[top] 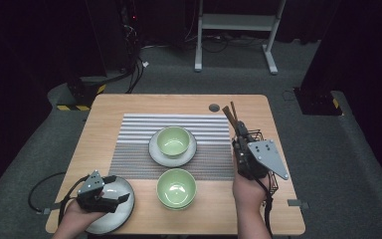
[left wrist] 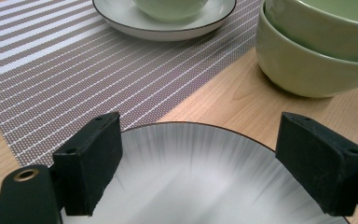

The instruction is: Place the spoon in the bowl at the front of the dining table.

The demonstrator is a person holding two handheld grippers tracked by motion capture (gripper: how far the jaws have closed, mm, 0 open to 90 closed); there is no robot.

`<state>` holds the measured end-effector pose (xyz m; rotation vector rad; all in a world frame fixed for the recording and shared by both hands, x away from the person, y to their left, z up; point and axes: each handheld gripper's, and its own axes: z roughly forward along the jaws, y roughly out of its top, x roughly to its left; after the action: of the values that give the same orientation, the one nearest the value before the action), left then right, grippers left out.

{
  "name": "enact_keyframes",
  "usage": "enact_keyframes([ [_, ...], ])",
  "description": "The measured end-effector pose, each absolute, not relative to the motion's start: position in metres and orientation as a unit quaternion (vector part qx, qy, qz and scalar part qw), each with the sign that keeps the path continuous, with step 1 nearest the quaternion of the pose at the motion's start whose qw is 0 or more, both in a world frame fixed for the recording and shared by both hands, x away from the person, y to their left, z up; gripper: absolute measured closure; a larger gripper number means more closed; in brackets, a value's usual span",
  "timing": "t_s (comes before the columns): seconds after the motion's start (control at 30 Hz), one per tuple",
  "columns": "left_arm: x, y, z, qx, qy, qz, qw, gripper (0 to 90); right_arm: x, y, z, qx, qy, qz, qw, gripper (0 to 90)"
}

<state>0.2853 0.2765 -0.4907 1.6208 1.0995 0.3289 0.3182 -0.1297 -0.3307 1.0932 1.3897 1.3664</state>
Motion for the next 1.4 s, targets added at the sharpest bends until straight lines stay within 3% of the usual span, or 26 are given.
enact_keyframes([
  [1.4,0.286,0.280,-0.493,0.678,0.457,0.151,0.556,14.5,0.334,-0.082,-0.350,0.421,0.592,0.562,0.397,88.6],
])
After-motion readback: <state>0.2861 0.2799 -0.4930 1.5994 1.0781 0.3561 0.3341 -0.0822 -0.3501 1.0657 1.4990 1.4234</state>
